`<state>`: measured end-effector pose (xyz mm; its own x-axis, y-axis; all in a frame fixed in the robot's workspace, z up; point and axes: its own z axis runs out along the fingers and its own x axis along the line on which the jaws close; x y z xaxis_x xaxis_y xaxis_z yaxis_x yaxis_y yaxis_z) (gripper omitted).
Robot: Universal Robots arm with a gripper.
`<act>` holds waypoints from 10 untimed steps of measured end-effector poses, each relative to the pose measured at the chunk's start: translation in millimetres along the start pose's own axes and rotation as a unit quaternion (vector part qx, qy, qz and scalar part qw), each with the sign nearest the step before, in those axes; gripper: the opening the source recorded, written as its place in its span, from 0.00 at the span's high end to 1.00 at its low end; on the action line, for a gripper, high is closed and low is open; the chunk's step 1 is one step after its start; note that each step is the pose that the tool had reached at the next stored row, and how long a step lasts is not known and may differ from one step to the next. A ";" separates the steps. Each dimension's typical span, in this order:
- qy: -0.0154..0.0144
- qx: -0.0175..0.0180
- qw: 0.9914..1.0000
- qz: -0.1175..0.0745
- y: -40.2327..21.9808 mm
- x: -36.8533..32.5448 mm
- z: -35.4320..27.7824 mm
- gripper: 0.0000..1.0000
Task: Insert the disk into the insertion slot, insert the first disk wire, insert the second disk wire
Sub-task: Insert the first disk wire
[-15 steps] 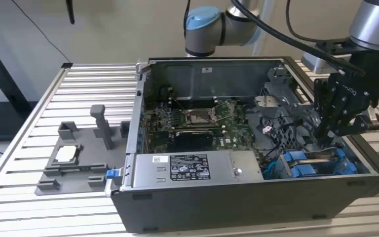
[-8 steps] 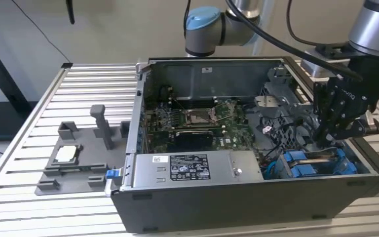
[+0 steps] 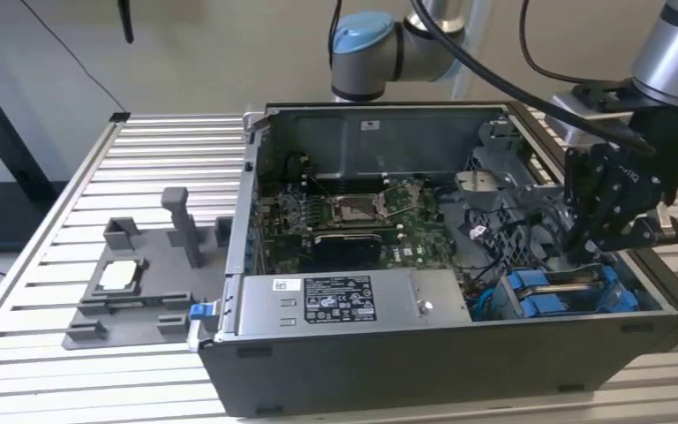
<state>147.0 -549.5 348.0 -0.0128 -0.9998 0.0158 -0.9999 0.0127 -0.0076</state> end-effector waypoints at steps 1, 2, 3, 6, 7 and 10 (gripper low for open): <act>-0.001 -0.002 1.000 0.000 -1.3 1.1 0.2 0.80; -0.001 -0.003 1.000 0.000 -2.3 2.2 0.6 0.80; -0.001 -0.005 1.000 0.000 -3.1 3.3 0.9 0.80; -0.001 -0.011 1.000 0.000 -5.1 6.1 2.1 0.80; -0.001 -0.012 1.000 0.000 -5.8 6.9 2.6 0.80; 0.000 -0.015 1.000 0.000 -8.0 9.0 4.0 0.80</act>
<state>154.9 -558.7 344.2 -0.0124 -0.9998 0.0148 -0.9997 0.0128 0.0223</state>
